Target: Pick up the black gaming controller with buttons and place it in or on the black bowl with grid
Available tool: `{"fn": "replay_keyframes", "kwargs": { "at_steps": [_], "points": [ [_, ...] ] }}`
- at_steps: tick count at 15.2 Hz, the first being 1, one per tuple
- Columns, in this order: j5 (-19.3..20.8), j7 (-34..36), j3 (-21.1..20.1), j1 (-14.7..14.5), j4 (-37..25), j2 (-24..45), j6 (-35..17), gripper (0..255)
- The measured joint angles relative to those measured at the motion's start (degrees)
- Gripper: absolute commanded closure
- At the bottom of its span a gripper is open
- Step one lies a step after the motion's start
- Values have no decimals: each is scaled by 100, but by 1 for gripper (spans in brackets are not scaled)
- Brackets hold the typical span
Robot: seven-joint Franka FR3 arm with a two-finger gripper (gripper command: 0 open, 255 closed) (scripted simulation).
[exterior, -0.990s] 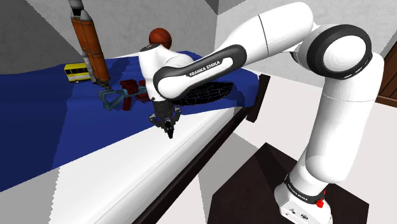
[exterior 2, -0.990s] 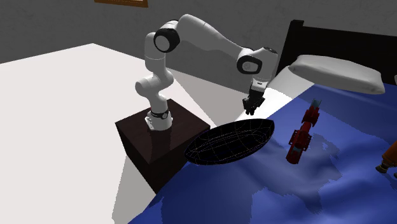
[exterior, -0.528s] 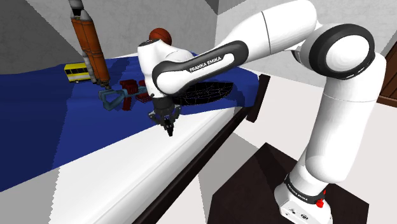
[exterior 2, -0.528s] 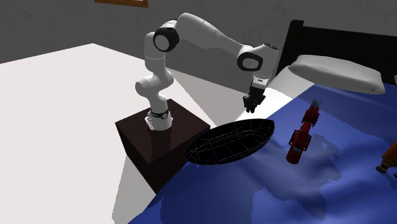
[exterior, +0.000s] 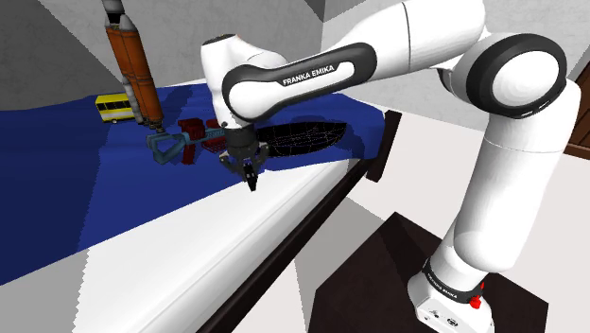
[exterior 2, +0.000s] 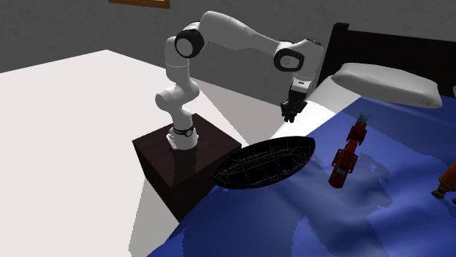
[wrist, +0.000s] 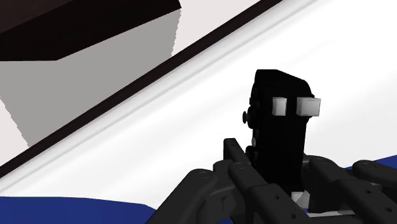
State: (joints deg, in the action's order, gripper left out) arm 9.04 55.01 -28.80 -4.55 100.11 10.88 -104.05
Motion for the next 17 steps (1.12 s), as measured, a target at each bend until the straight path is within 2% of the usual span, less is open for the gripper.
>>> {"fn": "replay_keyframes", "kwargs": {
  "at_steps": [17],
  "points": [
    [-44,-100,-41,-62,-1282,-29,1302,255]
  ]
}}
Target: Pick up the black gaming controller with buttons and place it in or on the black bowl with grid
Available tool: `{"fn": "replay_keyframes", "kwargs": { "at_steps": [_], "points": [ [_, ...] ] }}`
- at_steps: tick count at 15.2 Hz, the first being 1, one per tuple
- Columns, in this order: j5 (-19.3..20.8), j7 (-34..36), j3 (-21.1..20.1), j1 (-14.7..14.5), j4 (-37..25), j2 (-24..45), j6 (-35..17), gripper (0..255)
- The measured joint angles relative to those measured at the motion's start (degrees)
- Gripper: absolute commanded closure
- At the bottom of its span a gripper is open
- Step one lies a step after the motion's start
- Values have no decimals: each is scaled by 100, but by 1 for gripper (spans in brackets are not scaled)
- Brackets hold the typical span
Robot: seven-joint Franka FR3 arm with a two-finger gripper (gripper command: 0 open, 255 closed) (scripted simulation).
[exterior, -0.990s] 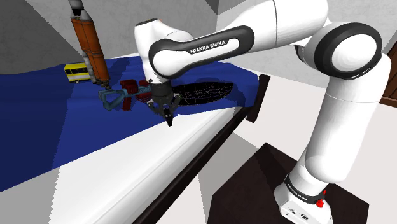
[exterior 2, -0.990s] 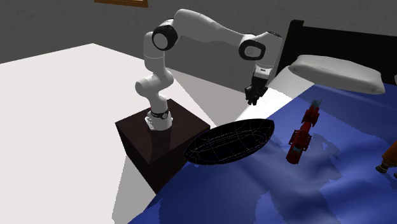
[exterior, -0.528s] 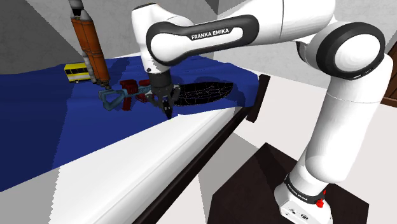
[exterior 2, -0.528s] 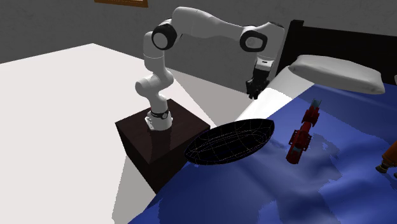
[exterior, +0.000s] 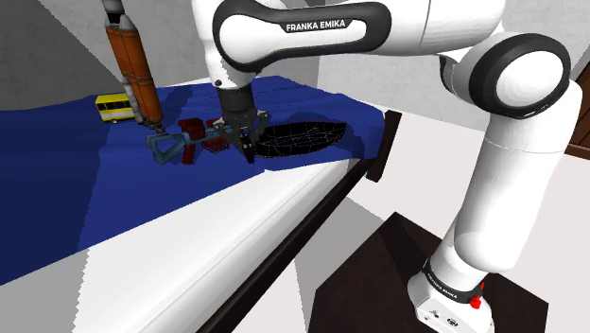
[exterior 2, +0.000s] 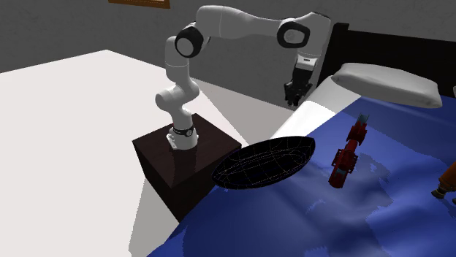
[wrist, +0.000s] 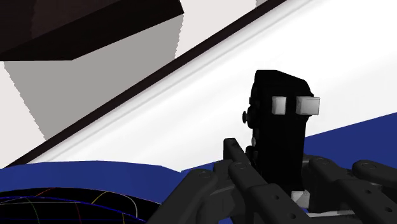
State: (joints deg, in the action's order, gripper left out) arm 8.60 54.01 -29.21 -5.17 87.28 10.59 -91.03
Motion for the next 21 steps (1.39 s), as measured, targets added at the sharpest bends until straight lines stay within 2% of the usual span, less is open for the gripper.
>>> {"fn": "replay_keyframes", "kwargs": {
  "at_steps": [5,14,21],
  "points": [
    [1,-72,12,15,-293,0,288,255],
    [-64,-1216,475,735,-10,-228,98,255],
    [21,-2089,847,1232,-240,-23,42,255]
  ]
}}
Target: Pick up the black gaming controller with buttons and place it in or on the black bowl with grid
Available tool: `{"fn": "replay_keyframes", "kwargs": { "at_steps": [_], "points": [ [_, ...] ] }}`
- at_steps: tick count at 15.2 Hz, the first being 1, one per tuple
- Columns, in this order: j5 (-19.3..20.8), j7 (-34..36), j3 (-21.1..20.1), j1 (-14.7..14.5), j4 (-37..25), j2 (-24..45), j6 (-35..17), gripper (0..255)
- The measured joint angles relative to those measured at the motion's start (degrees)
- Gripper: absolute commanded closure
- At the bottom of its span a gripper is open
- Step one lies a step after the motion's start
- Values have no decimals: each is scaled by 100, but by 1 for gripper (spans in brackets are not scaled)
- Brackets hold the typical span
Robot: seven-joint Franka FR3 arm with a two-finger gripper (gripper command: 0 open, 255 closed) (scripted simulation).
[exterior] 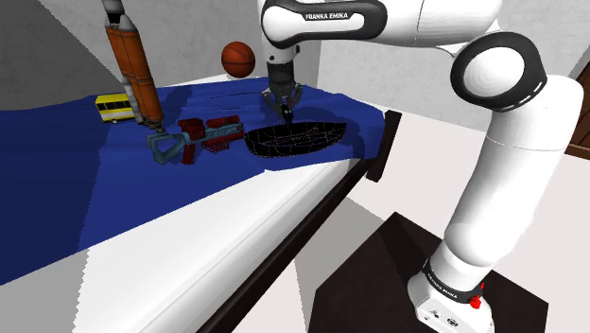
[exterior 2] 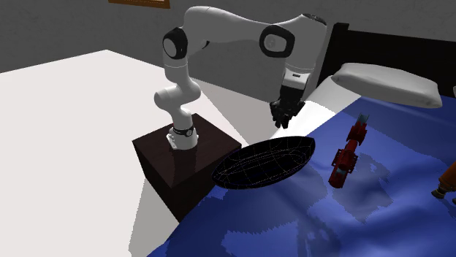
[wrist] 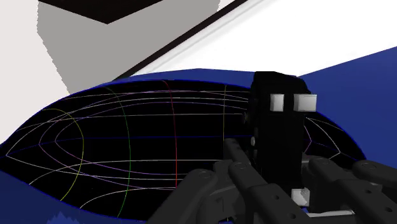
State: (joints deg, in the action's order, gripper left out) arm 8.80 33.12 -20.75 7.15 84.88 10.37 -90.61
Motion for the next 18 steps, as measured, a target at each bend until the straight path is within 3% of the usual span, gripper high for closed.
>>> {"fn": "replay_keyframes", "kwargs": {
  "at_steps": [8,18],
  "points": [
    [118,-880,362,494,-504,428,-13,255],
    [110,-891,404,591,300,379,-773,255]
  ]
}}
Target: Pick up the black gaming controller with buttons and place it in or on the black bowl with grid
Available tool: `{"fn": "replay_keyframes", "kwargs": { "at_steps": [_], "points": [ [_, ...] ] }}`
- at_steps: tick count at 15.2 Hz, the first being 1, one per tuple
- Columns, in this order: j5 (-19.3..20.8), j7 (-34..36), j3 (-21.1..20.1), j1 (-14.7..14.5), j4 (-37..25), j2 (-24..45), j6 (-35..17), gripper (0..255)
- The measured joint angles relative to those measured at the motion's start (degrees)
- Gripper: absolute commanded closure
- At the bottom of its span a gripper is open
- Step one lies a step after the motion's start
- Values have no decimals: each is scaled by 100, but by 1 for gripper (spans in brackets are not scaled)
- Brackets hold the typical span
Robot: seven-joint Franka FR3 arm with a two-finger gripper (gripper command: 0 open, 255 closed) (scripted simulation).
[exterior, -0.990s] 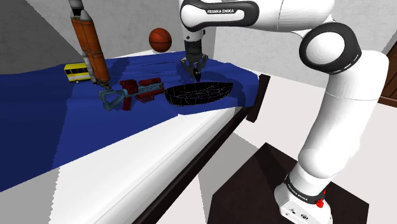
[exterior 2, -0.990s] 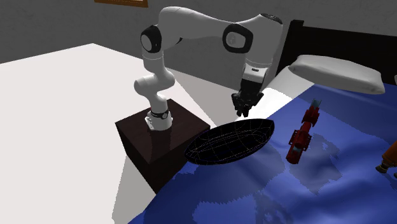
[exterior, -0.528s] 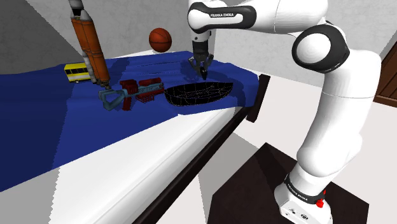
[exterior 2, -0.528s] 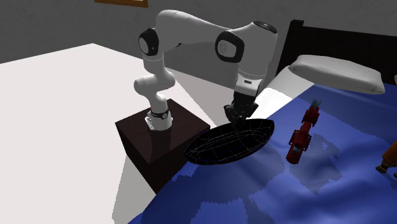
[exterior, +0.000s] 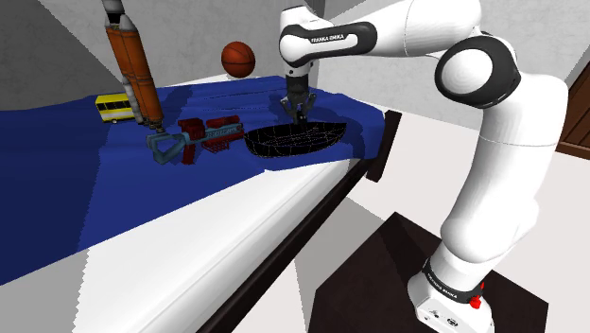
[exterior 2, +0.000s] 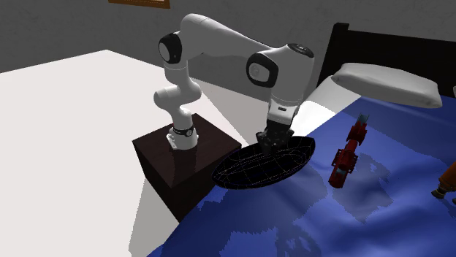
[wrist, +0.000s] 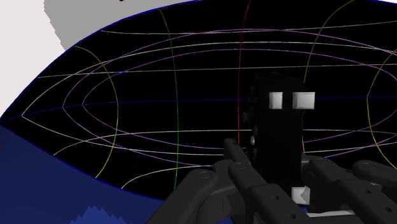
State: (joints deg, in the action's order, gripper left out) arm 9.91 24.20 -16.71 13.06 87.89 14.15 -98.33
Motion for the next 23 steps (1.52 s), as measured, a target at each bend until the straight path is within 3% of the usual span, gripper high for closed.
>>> {"fn": "replay_keyframes", "kwargs": {
  "at_steps": [7,8,14,18,23],
  "points": [
    [7,11,3,4,99,12,-113,255],
    [7,11,3,4,100,12,-113,0],
    [7,11,3,4,100,11,-114,0],
    [16,-19,-18,-53,-549,76,464,0],
    [27,-4,-29,-87,-771,122,652,0]
  ]
}}
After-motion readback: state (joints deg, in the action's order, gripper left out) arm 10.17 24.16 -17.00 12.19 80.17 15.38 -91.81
